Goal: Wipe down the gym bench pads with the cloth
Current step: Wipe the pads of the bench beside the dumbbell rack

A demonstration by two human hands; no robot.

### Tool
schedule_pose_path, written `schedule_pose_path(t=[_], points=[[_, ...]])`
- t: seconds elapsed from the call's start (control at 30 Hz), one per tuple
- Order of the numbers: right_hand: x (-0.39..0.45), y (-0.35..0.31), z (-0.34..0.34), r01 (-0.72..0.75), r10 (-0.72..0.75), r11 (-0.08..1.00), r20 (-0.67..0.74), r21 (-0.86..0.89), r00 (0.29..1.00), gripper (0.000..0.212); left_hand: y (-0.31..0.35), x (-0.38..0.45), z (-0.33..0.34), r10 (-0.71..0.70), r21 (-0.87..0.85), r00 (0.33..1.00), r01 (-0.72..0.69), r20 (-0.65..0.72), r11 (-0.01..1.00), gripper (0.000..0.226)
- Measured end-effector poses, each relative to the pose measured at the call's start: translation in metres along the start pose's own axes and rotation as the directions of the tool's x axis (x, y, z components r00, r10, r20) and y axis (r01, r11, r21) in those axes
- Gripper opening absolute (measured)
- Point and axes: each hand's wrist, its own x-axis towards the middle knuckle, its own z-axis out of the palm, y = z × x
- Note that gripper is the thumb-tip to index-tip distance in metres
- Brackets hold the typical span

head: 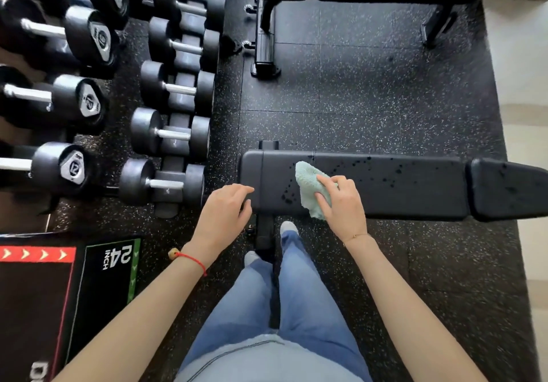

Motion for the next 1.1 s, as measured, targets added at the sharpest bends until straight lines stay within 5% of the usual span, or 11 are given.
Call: schedule_pose_path(t=[0.43,0.77,0.93,1.1], points=[[0.079,0.067,0.145,0.128,-0.128,0.992,0.053,0.003,0.990,0.035,-0.072,0.072,0.145,-0.093,0.033,0.995,0.094,-0.044,0.995,0.030],[0.093,0.110,0.318,0.229,-0.226,0.973,-0.095,0.014,0.969,0.032,-0.165,0.071,0.306,0.053,0.107,0.975,-0.030,-0.216,0.994,0.034],[0.093,0.127,0.359,0.444,-0.437,0.895,-0.125,0.031,0.891,0.045,-0.199,0.066,0.344,0.132,0.180,0.943,-0.080,-0.304,0.981,0.041],[0.083,0.130,0.369,0.475,-0.467,0.879,-0.131,0.038,0.875,0.046,-0.221,0.063,0.364,0.119,0.195,0.950,-0.064,-0.289,0.979,0.057]])
